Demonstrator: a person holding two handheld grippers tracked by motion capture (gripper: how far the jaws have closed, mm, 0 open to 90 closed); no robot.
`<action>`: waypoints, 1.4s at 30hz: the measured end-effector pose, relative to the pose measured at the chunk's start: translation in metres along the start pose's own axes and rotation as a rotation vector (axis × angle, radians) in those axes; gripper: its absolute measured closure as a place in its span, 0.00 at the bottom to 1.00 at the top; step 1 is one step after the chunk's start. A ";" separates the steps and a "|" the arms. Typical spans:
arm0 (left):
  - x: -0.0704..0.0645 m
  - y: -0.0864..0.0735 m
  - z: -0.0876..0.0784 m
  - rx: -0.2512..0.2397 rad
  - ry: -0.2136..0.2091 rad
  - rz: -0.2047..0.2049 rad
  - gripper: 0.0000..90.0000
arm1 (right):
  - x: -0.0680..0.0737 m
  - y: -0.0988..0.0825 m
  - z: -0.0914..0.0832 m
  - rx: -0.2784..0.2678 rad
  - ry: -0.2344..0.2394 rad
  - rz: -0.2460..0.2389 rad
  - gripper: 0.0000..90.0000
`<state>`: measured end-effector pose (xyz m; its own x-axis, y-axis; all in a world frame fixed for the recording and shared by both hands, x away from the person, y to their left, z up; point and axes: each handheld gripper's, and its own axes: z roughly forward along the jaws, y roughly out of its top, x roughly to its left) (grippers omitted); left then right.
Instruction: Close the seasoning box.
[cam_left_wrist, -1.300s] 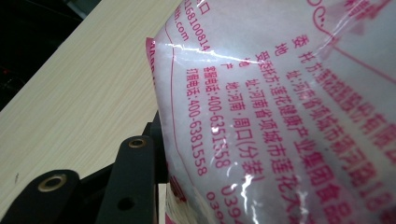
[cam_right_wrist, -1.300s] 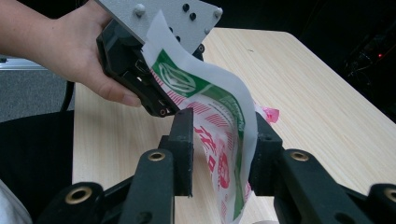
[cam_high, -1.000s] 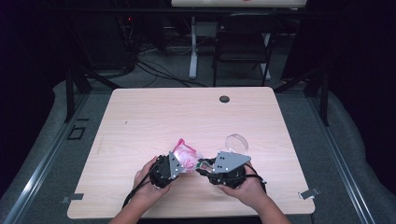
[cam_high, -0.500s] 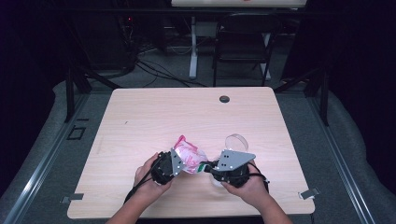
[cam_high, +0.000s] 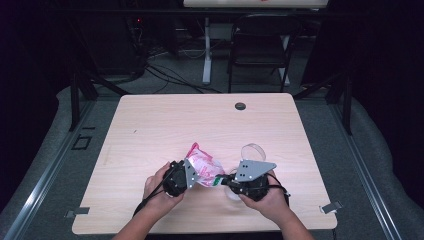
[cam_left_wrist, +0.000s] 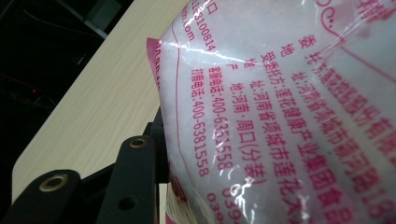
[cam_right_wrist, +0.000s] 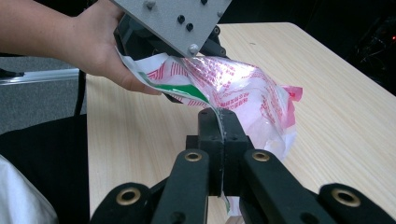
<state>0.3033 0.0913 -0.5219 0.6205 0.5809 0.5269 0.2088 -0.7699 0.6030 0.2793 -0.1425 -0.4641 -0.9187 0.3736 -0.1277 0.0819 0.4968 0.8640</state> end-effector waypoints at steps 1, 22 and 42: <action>0.000 0.000 0.000 0.004 -0.001 0.003 0.67 | 0.000 0.000 -0.001 0.002 -0.001 0.002 1.00; 0.000 0.017 -0.005 -0.023 0.100 0.102 0.67 | -0.010 -0.004 -0.011 -0.048 -0.031 0.063 1.00; -0.003 0.025 -0.012 -0.030 0.200 0.246 0.67 | -0.014 -0.010 -0.019 -0.052 -0.036 0.075 1.00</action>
<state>0.2977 0.0737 -0.5007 0.4881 0.4212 0.7644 0.0468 -0.8872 0.4590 0.2844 -0.1678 -0.4615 -0.8962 0.4367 -0.0781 0.1290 0.4250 0.8959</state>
